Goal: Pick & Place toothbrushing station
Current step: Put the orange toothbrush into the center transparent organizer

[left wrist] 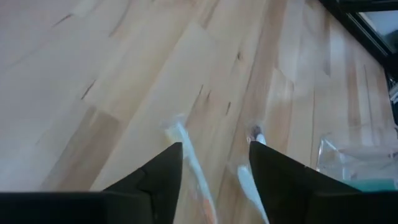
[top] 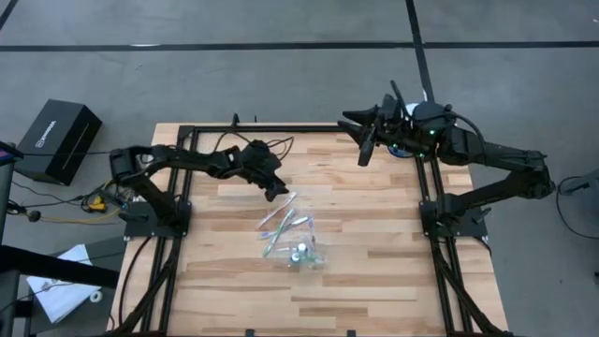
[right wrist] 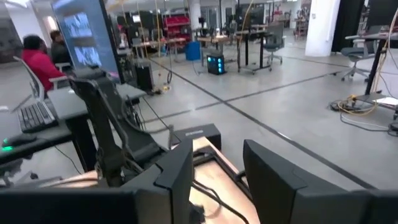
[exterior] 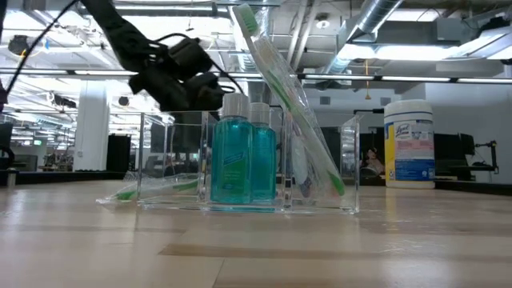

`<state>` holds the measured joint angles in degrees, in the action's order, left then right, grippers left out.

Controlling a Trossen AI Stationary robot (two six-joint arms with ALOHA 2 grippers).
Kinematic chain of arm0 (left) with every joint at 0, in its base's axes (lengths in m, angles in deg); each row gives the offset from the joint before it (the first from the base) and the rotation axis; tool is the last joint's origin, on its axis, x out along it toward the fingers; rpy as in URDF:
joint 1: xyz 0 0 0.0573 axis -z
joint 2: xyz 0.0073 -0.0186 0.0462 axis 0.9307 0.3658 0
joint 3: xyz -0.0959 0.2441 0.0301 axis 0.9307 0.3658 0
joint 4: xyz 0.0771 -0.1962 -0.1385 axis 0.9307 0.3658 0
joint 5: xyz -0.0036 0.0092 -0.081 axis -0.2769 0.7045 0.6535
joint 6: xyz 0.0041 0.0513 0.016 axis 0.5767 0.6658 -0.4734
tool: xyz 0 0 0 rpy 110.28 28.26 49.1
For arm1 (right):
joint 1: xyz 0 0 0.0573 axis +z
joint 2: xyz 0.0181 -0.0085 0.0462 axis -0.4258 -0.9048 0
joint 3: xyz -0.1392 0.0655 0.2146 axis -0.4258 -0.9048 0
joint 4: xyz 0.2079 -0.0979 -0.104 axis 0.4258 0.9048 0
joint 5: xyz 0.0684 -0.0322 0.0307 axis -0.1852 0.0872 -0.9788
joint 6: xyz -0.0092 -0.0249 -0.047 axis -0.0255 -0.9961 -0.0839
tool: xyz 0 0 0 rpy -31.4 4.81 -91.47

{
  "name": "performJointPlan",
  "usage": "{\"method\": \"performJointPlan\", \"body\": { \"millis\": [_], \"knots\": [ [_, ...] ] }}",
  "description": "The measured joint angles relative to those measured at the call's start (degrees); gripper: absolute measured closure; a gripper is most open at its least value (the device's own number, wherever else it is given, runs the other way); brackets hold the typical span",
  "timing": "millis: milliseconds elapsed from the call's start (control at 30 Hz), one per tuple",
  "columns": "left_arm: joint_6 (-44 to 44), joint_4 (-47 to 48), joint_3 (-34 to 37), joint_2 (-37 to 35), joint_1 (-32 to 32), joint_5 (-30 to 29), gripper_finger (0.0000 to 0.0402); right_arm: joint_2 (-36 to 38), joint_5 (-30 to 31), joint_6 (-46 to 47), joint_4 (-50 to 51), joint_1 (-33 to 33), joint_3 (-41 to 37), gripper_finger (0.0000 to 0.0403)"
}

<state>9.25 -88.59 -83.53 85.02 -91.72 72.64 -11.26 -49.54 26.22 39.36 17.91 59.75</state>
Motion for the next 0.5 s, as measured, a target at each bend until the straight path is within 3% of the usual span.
{"method": "performJointPlan", "body": {
  "millis": [167, 500],
  "knots": [
    [-0.01, 0.22, -4.75, 5.37, -0.04, -0.04, 0.0198, 0.00, 0.08, 2.13, -2.58, 0.00, 0.02, 0.0270],
    [1.16, 9.12, -12.46, 15.03, -0.09, -0.37, 0.0209, -0.01, 0.26, 1.99, -3.90, -1.15, 0.02, 0.0279]
  ]
}}
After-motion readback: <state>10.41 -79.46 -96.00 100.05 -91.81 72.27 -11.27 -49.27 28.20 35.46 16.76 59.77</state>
